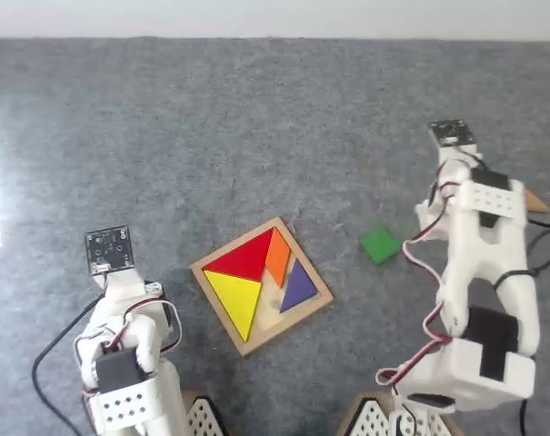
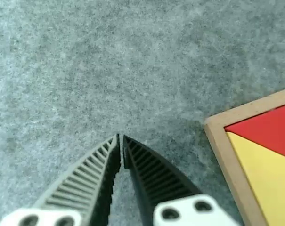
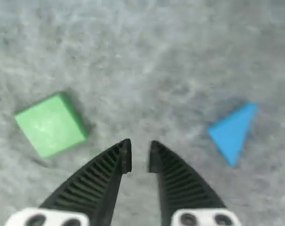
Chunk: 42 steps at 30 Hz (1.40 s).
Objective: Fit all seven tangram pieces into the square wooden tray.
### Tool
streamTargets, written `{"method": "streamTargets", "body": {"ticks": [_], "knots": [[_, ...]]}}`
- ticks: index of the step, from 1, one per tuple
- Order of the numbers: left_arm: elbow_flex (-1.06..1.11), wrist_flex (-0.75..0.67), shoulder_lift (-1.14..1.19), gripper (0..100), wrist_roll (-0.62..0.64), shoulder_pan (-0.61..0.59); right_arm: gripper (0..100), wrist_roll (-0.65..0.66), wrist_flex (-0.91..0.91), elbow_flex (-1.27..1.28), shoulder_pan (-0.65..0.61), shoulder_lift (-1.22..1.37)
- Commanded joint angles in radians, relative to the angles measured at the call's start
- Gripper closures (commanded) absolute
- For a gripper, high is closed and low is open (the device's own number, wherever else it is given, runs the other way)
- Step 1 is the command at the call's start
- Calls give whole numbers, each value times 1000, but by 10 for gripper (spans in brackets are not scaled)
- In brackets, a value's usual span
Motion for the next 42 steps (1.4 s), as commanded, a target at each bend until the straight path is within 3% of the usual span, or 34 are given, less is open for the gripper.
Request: {"method": "streamTargets", "body": {"ticks": [1,5,10,12,22,25,30,39,42], "knots": [[-7,8,-18,987,-5,-2,863,61,59,-120,77,28],[-7,8,-18,987,-5,-2,853,163,67,-143,128,104],[-7,8,-18,987,-5,-2,693,250,-18,-147,157,185],[-7,8,-18,987,-5,-3,671,249,-36,-181,151,219],[-7,8,-18,987,-5,-3,687,244,53,-488,197,535],[-7,8,-18,987,-5,-3,739,247,54,-489,183,572],[-7,8,-18,987,-5,-3,811,255,88,-468,189,553],[-7,8,-18,987,-5,-3,809,270,97,-348,168,426],[-7,8,-18,987,-5,-3,749,270,99,-302,157,364]]}}
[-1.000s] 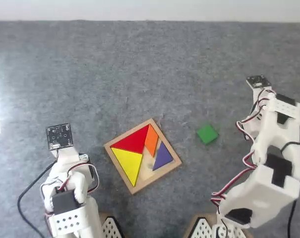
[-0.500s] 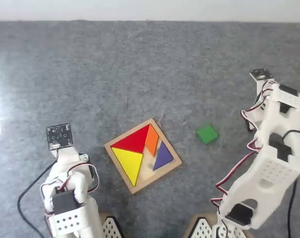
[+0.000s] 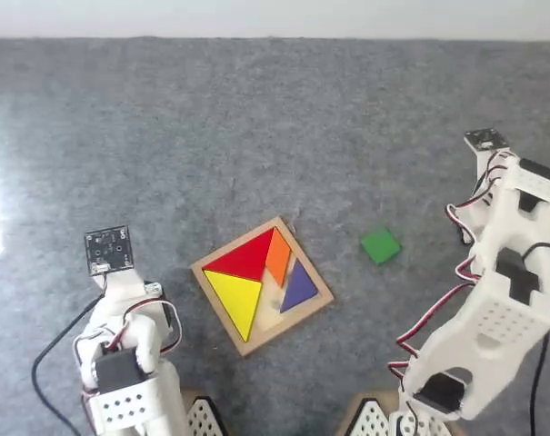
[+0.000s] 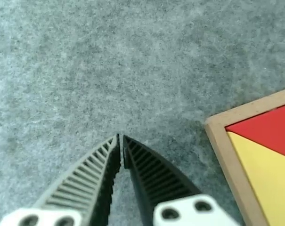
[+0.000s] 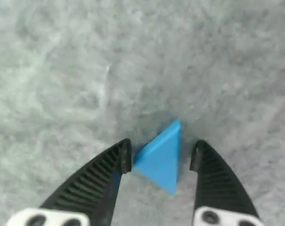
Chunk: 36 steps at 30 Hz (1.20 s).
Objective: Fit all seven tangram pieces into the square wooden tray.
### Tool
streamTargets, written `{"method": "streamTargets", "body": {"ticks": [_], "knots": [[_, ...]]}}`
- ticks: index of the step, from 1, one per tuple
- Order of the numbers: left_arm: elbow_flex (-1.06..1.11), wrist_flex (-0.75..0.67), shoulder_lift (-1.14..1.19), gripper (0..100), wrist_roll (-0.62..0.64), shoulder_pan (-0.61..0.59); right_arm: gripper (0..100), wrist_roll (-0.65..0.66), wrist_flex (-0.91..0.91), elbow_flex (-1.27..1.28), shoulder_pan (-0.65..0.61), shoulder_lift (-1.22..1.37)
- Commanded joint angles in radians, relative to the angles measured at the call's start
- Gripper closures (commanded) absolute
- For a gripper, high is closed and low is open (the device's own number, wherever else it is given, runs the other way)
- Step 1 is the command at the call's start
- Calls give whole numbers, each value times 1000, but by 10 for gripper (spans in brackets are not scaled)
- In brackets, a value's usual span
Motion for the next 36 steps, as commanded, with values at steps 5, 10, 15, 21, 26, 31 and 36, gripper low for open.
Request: {"method": "streamTargets", "body": {"ticks": [5,10,15,21,26,31,36], "knots": [[-7,8,-18,987,-5,-3,663,17,16,114,-30,-151],[-7,8,-18,987,-5,-3,693,20,-50,137,-25,-97],[-7,8,-18,987,-5,-3,696,43,-50,81,-28,-59],[-7,8,-18,987,-5,-3,697,44,-50,66,-24,-58],[-7,8,-18,987,-5,-3,781,44,-50,68,7,-58],[-7,8,-18,987,-5,-3,803,44,-50,68,21,-58],[-7,8,-18,987,-5,-3,800,44,-50,81,18,-58]]}}
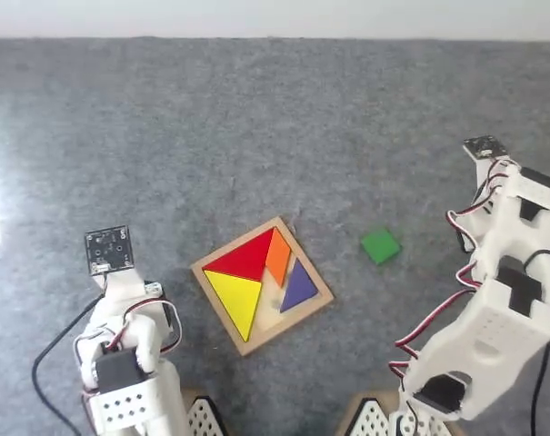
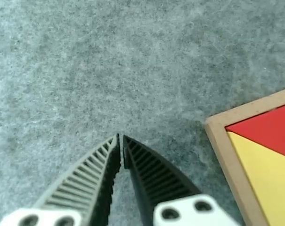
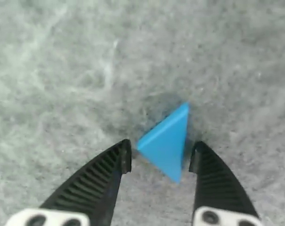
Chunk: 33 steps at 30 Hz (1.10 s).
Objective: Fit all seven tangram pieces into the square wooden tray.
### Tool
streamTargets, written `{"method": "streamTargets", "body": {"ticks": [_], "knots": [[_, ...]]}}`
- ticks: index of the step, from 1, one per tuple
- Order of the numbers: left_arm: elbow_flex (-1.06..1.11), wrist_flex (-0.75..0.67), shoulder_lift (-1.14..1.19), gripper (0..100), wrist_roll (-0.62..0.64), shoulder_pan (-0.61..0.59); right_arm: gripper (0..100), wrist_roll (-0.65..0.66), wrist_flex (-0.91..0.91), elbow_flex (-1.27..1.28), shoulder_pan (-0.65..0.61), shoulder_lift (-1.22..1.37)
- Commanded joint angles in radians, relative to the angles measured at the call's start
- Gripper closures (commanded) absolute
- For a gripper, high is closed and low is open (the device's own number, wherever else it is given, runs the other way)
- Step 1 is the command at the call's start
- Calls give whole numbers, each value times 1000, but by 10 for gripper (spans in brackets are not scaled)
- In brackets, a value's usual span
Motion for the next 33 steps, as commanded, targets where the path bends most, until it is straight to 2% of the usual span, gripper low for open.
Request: {"method": "streamTargets", "body": {"ticks": [1,18,23,33], "knots": [[-7,8,-18,987,-5,-3,800,14,-5,-3,2,-1],[-7,8,-18,987,-5,-3,801,68,1,-9,-7,-13],[-7,8,-18,987,-5,-3,801,129,-1,-9,-44,-12],[-7,8,-18,987,-5,-3,801,123,22,-35,-113,-8]]}}
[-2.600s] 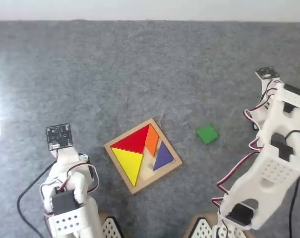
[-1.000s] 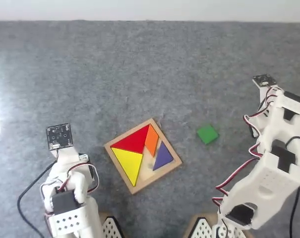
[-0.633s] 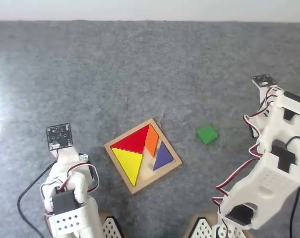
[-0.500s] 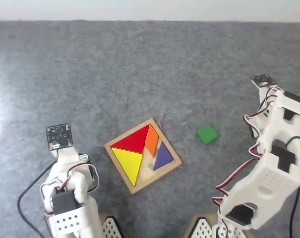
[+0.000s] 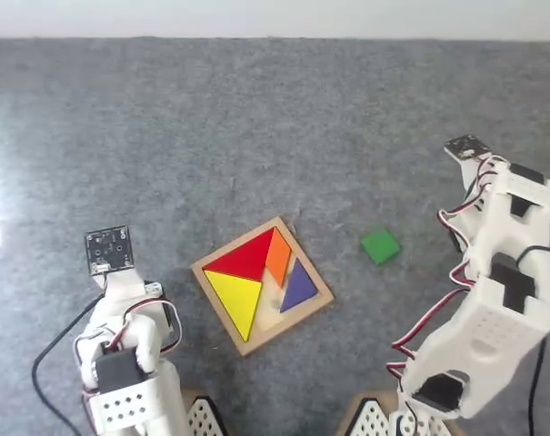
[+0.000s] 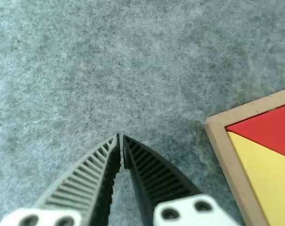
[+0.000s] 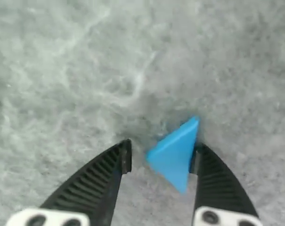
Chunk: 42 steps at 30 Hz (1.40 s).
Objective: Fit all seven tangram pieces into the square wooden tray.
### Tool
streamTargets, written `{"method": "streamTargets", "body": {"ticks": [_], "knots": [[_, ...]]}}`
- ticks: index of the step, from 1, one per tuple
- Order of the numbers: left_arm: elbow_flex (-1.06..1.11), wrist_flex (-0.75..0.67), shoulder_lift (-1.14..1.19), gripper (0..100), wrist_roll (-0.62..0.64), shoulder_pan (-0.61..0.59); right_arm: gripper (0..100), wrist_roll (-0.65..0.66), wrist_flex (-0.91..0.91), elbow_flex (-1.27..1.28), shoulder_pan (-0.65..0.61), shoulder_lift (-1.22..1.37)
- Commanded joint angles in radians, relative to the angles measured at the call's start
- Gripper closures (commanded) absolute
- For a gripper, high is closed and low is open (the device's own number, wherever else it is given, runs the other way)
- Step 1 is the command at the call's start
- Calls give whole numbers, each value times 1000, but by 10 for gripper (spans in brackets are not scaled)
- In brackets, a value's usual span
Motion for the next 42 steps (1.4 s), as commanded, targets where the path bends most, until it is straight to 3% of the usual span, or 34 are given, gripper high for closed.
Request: {"method": "streamTargets", "body": {"ticks": [1,27,32,42], "knots": [[-7,8,-18,987,-5,-3,801,8,31,-38,-53,-4],[-7,8,-18,987,-5,-3,802,123,5,35,36,-1],[-7,8,-18,987,-5,-3,898,124,5,38,51,-1],[-7,8,-18,987,-5,-3,898,121,15,26,51,-13]]}}
